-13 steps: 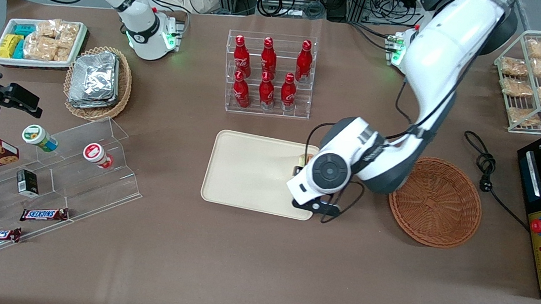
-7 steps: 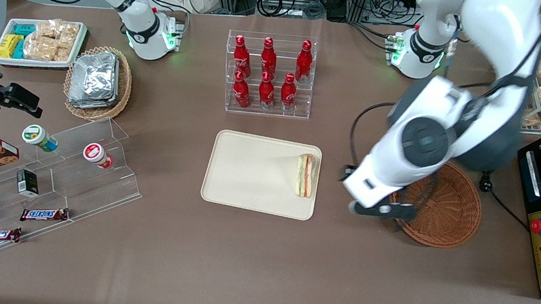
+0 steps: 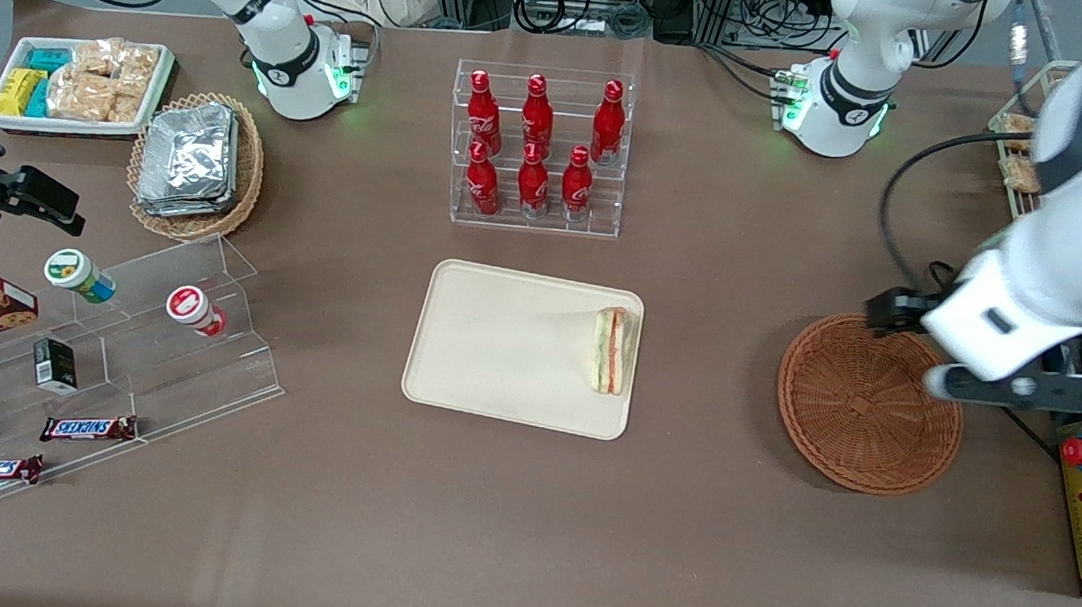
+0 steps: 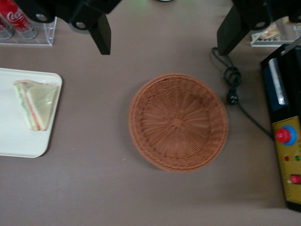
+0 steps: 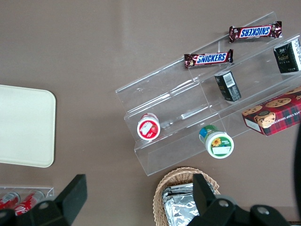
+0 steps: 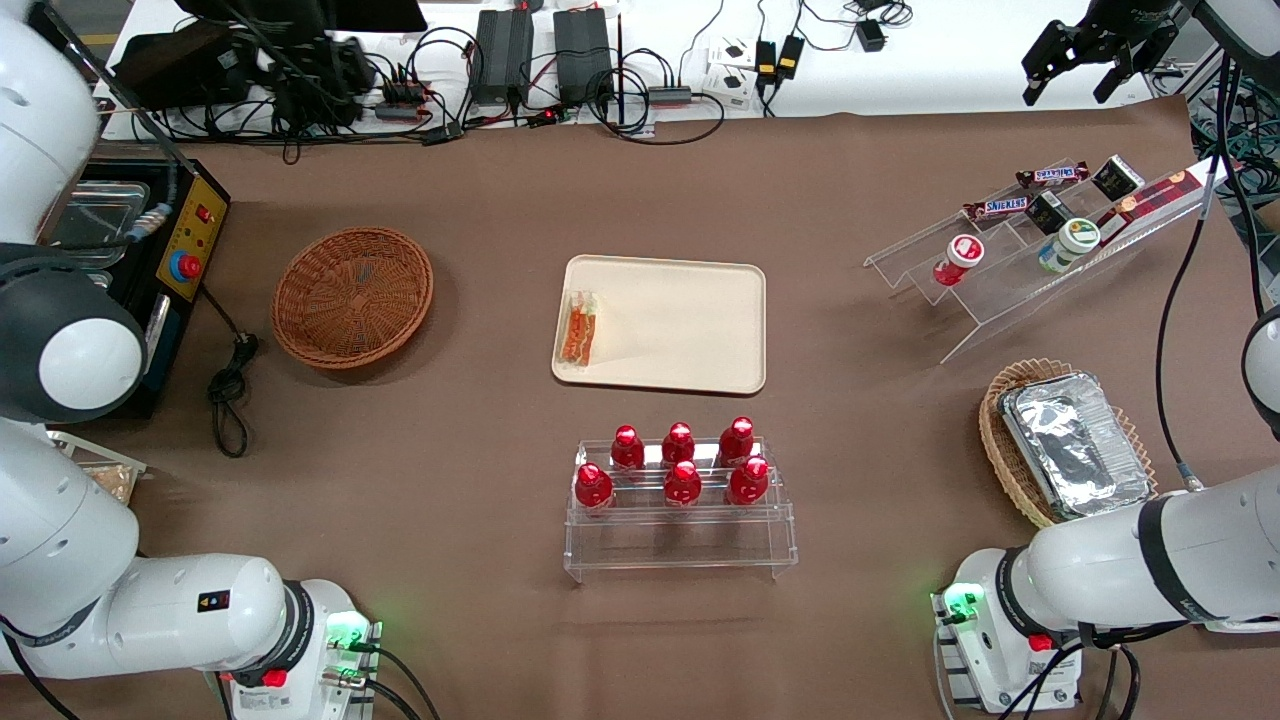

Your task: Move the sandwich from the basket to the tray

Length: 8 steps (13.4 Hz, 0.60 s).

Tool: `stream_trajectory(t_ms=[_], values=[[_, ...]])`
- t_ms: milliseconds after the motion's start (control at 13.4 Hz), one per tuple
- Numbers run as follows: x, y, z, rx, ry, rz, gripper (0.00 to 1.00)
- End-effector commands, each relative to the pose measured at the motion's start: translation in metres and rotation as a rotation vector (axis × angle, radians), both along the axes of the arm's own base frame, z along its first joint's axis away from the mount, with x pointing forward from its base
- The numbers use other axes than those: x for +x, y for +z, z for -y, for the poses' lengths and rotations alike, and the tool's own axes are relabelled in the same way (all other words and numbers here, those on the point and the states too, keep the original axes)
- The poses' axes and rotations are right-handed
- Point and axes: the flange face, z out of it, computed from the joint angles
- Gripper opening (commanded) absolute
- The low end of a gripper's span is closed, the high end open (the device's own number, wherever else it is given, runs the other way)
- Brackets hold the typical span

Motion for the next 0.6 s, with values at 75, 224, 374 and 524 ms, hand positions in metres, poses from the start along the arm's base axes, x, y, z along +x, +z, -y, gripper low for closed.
stream_trajectory(t_ms=[75,224,374,524], values=[[-0.010,-0.005,-0.017,-0.021,0.002,-0.064,1.00],[-0.019,-0.014,-0.014,-0.004,-0.003,-0.127,1.00],[-0.033,-0.025,-0.007,0.019,-0.015,-0.151,1.00],[-0.037,-0.028,-0.010,0.024,-0.024,-0.164,1.00]])
